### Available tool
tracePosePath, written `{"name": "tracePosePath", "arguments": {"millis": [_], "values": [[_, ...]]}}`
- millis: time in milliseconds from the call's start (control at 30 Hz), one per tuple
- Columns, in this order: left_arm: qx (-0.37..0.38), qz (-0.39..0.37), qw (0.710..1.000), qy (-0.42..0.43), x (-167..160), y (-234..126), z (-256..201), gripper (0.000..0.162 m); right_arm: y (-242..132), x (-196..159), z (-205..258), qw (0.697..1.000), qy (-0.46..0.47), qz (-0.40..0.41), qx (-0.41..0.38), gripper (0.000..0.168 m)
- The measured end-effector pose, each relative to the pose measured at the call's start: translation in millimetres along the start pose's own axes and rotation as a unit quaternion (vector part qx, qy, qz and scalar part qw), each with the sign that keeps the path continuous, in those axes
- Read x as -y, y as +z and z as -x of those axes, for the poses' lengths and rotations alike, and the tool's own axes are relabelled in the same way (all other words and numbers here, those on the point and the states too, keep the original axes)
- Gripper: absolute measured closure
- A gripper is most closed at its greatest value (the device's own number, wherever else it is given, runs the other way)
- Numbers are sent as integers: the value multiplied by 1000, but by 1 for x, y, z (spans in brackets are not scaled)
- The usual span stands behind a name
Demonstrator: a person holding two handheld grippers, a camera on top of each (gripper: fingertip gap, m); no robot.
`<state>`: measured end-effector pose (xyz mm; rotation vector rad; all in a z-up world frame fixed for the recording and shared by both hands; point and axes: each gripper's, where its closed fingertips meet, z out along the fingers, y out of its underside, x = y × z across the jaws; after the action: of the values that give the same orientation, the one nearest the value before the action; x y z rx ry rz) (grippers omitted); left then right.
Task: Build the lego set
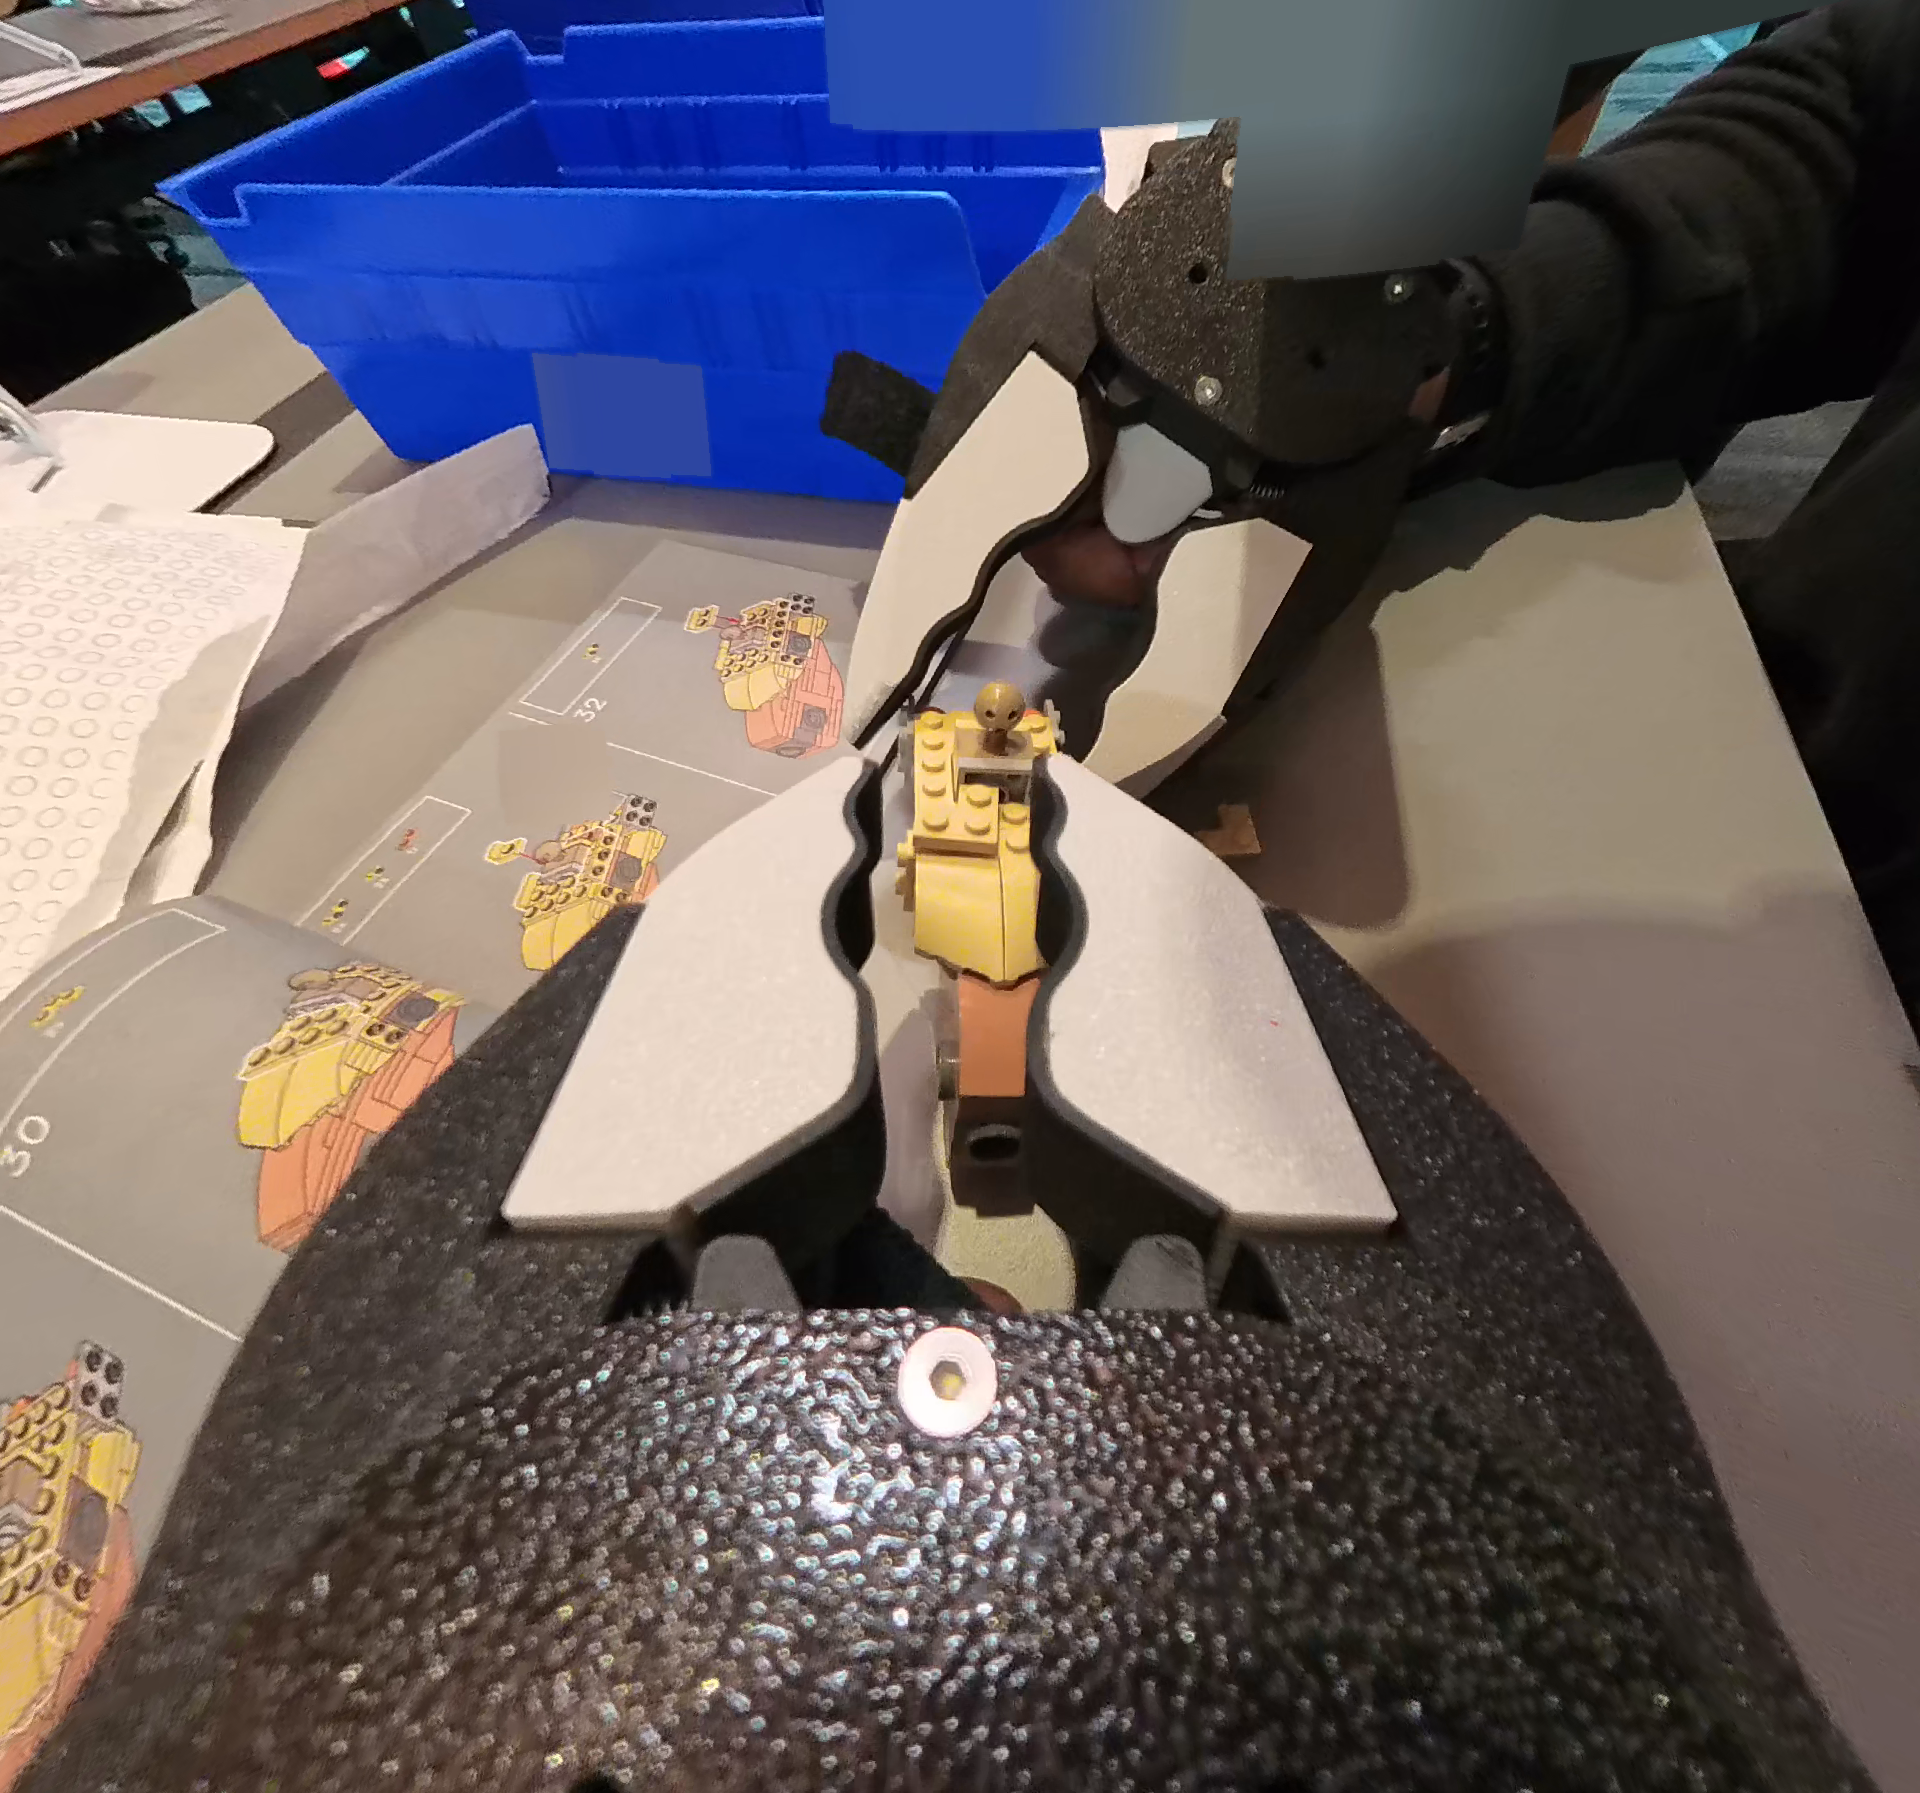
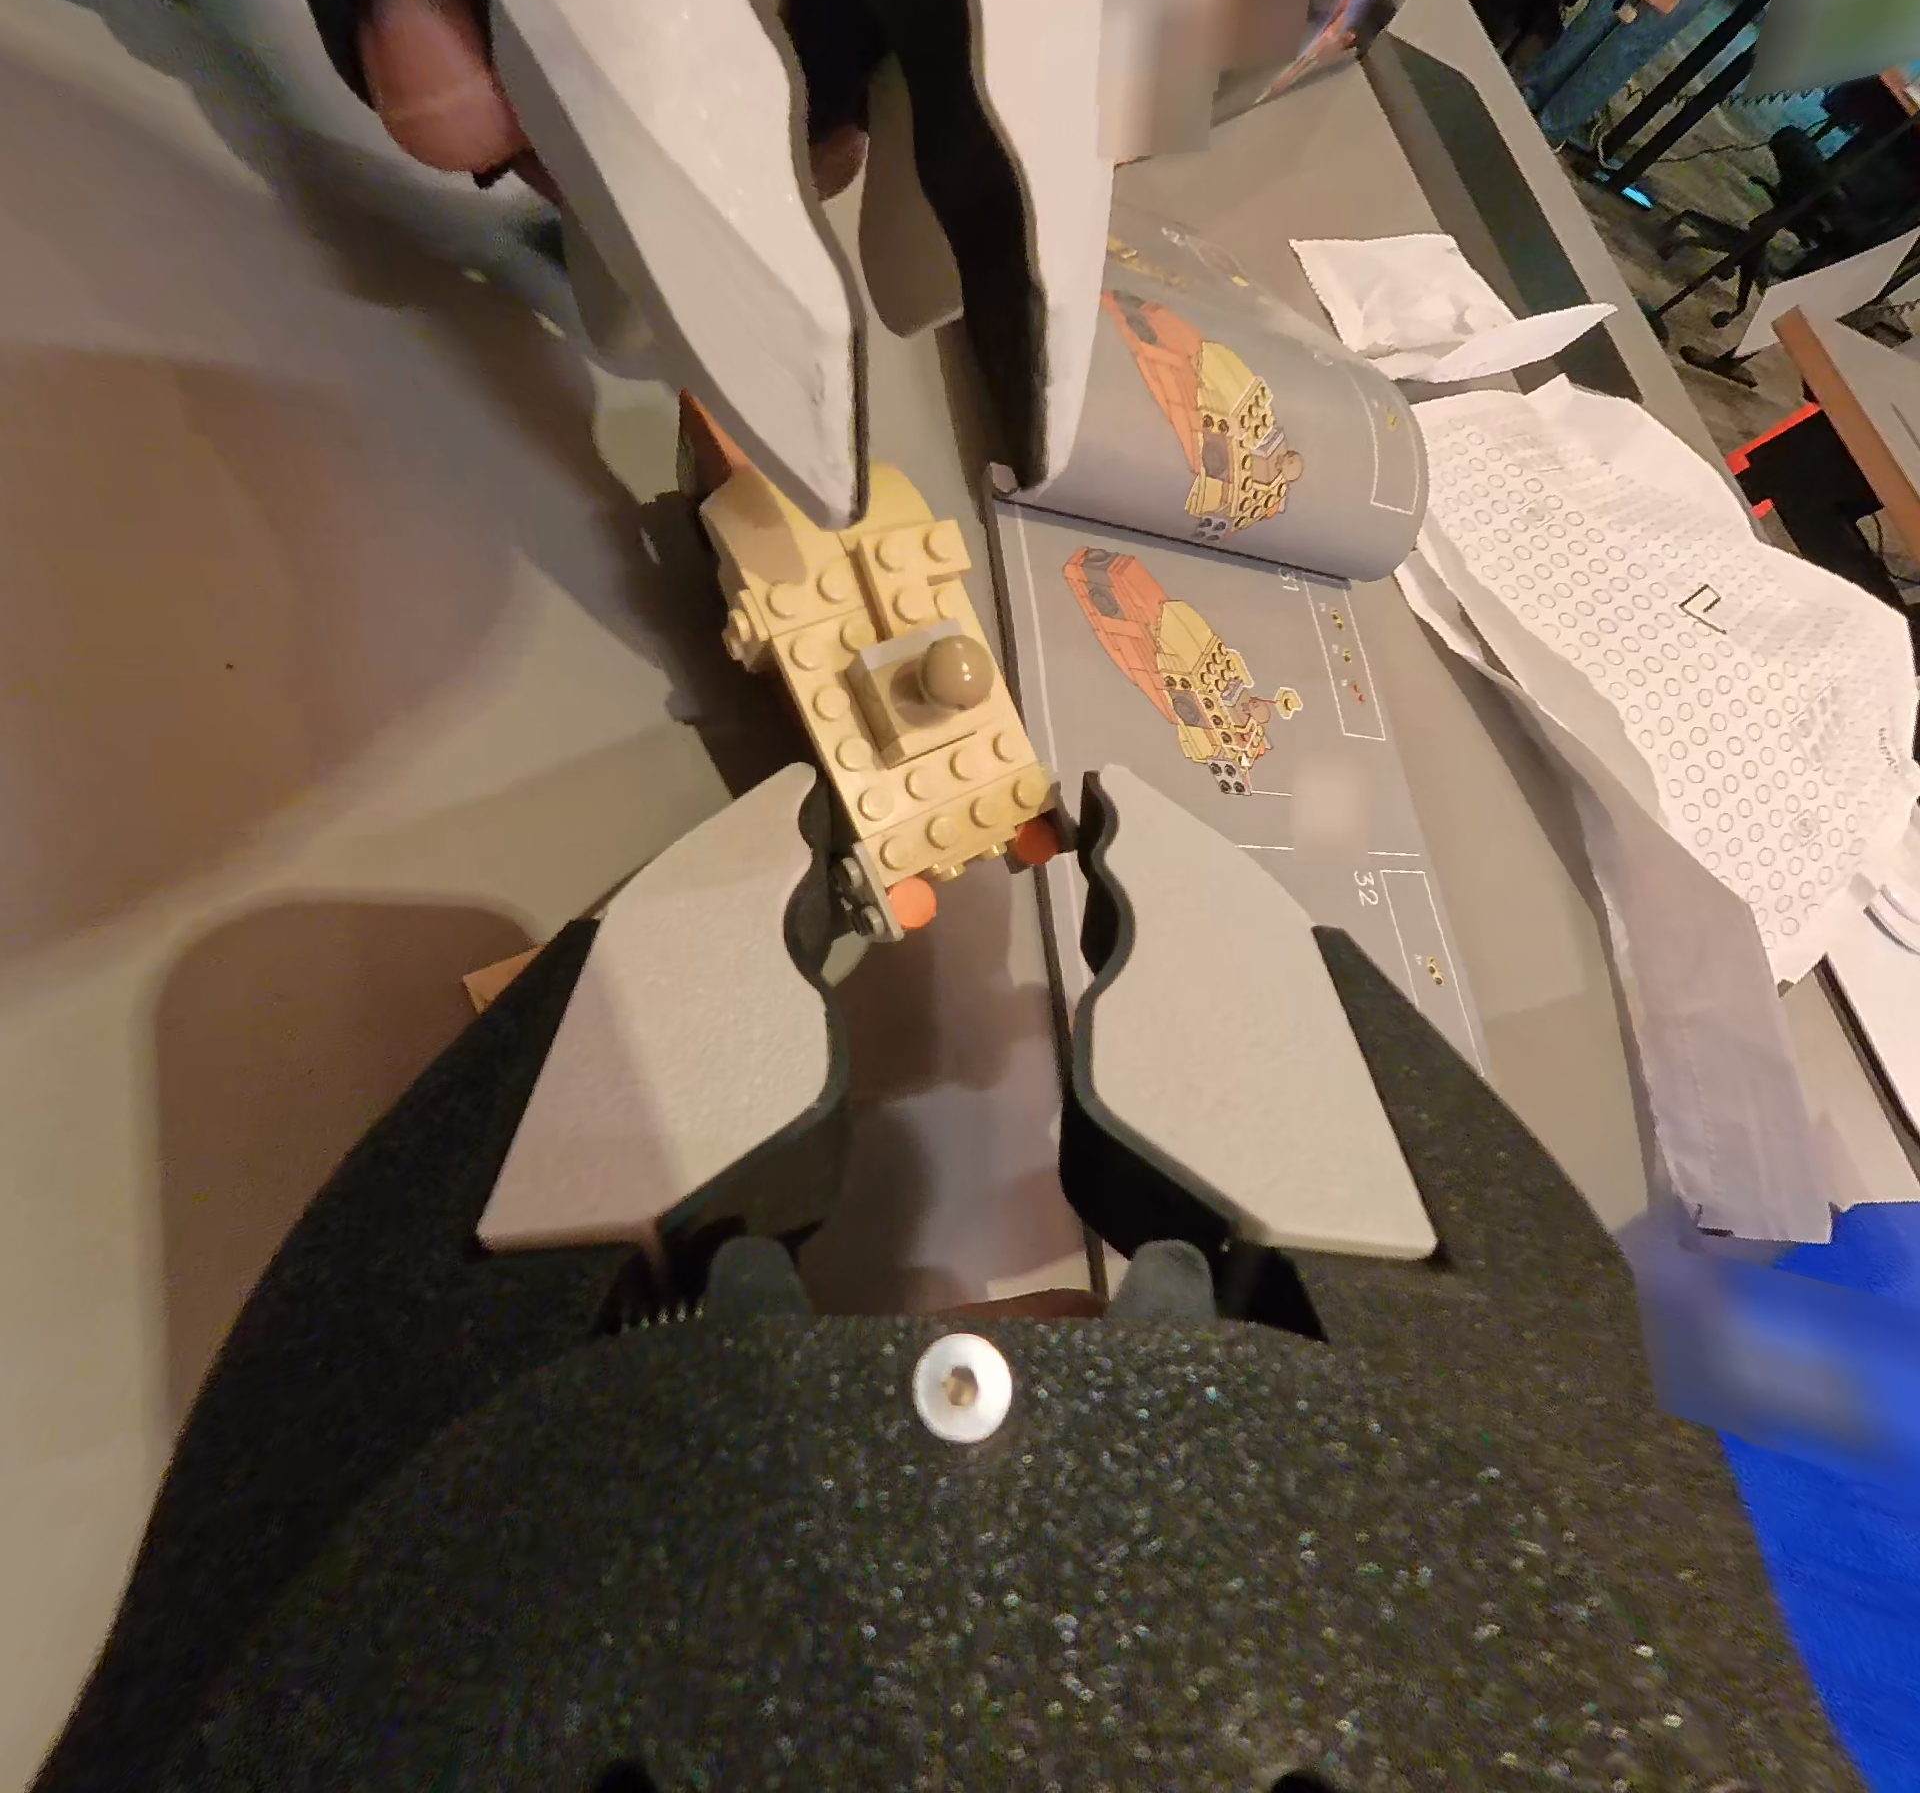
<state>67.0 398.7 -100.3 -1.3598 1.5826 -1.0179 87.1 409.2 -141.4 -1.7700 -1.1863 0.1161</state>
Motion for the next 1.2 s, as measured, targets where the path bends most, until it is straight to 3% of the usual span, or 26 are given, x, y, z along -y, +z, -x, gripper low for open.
{"name": "tracePosePath", "arguments": {"millis": [367,567,1200], "values": [[-1,2,1000,-7,0,2,-1,136,-2,2,1,1000,-3,6,-7,124],[-5,15,1000,-1,-4,4,-3,144,-2,2,1,1000,-5,7,-11,123],[41,46,998,18,-9,6,5,151,-2,0,-4,999,-3,19,-33,123]]}}
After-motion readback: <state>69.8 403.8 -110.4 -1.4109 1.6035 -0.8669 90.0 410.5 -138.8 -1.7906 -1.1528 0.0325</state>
